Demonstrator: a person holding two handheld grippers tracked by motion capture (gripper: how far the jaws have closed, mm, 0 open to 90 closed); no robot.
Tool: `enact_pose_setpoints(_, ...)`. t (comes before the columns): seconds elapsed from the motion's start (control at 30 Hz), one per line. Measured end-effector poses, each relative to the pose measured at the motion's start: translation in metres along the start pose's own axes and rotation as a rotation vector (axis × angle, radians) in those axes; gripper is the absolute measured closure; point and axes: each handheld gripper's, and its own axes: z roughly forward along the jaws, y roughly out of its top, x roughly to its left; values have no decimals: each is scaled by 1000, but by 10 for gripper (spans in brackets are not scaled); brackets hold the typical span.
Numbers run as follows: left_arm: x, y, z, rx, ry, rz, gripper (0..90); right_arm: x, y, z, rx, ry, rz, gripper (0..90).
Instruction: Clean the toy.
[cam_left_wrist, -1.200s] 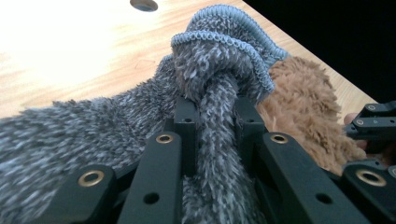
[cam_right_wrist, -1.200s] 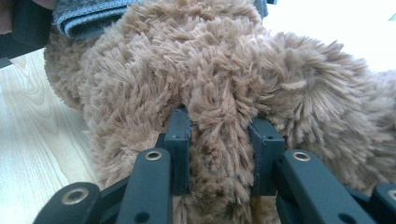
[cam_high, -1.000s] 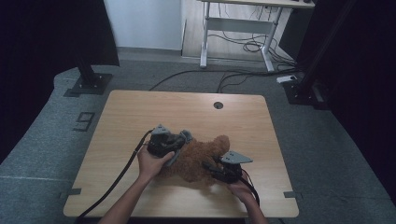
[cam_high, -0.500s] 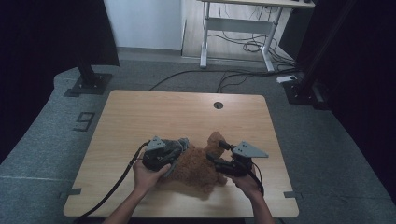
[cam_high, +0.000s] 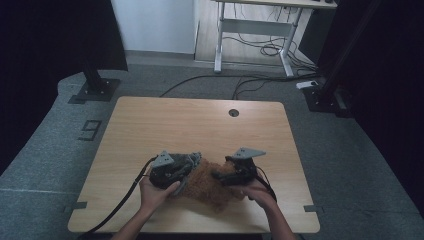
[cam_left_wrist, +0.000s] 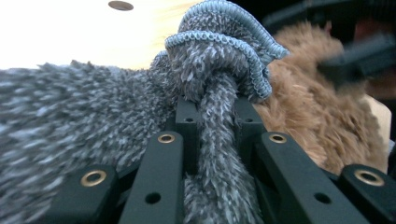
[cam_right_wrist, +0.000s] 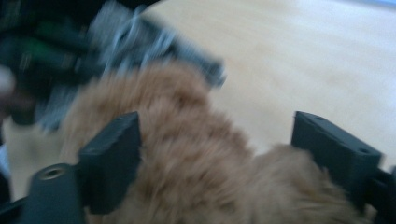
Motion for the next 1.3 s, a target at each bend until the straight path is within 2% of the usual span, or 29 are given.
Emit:
enact_pose_setpoints(0.03,0,-1,0,8,-17,-2,768,2,-8,-3,-14,10,15,156)
enact_pose_setpoints(0.13,-3,-3,0,3,2,13,768,6,-18,-11,-33,33,34,116)
enact_pose_setpoints(0.2,-3,-4,-1,0,4,12,768,10,-22,-19,-31,14,14,107)
enact_pose_setpoints(0.27,-2,-4,-1,-1,2,8,769,13,-25,-27,-51,28,27,98)
enact_pose_setpoints(0.37,-1,-5,-2,0,-7,2,769,23,-34,-30,-31,22,-17,43)
enact_pose_setpoints(0.43,-1,-5,-2,2,-9,1,769,35,-41,-21,16,-15,-69,0)
enact_pose_setpoints(0.53,-2,-6,-3,-2,-6,5,768,55,-51,-1,81,-120,-167,0)
enact_pose_setpoints(0.6,-2,-8,-3,-11,-7,6,768,61,-55,8,104,-159,-191,0)
enact_pose_setpoints(0.97,4,-2,7,-48,16,-4,766,36,-54,17,43,-190,-160,48)
enact_pose_setpoints(1.1,10,10,20,-53,46,0,765,19,-50,23,12,-213,-135,60)
enact_pose_setpoints(1.3,22,31,42,-31,92,-7,759,-5,-43,32,-35,-271,-87,92)
